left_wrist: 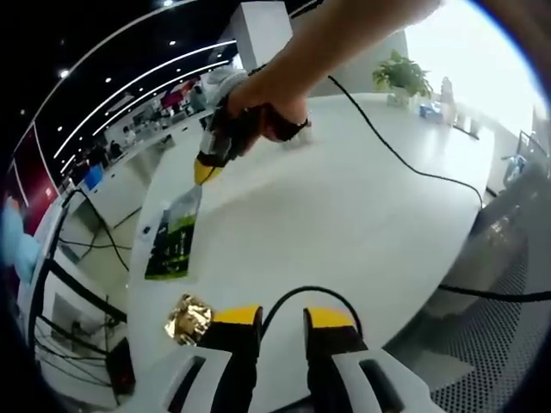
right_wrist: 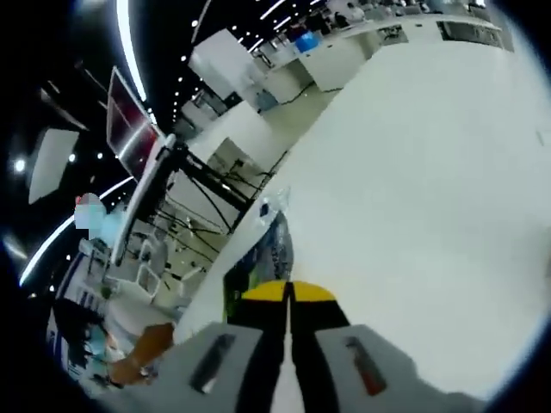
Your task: Arrange the skincare products in the storage area until every visible bottle or jar stands upright without overlapping.
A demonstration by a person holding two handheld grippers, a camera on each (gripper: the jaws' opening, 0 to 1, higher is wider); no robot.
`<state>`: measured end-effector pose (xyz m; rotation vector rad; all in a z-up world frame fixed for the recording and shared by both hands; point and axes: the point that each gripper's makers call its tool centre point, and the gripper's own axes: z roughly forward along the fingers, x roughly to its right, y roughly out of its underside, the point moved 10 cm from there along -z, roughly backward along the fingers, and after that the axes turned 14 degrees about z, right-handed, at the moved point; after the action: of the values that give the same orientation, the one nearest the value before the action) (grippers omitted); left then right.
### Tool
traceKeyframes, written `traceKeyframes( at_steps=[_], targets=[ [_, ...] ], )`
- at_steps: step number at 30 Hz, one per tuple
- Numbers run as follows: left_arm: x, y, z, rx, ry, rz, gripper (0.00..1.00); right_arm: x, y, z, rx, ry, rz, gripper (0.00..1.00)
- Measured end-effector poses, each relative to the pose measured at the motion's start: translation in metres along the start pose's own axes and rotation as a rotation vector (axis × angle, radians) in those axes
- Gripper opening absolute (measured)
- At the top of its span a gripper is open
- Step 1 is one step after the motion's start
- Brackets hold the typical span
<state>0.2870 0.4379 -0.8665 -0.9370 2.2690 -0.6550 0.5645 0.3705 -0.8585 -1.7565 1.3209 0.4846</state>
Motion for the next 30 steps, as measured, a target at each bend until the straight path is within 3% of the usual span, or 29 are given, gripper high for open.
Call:
traceKeyframes(
  at_steps=[10,17,23,27,30],
  targets=[
    [0.001,0.000,0.000,-0.012,0.013,-0.021,0.21,-0.041,0.014,-0.069,0.105,-0.128,-0.029,0.00],
    [0.001,-0.001,-0.001,-0.002,0.015,-0.053,0.21,-0.063,0.036,-0.110,0.122,-0.188,-0.058,0.00],
    [0.002,-0.001,-0.001,-0.011,0.023,-0.060,0.22,-0.056,0.051,-0.139,0.176,-0.228,-0.004,0.00],
    [0.003,-0.002,-0.001,-0.017,0.030,-0.040,0.21,-0.049,0.057,-0.157,0.233,-0.271,0.098,0.00],
    [0.004,-0.002,0.000,-0.018,0.040,-0.031,0.21,-0.043,0.064,-0.166,0.248,-0.259,0.081,0.00]
  ],
)
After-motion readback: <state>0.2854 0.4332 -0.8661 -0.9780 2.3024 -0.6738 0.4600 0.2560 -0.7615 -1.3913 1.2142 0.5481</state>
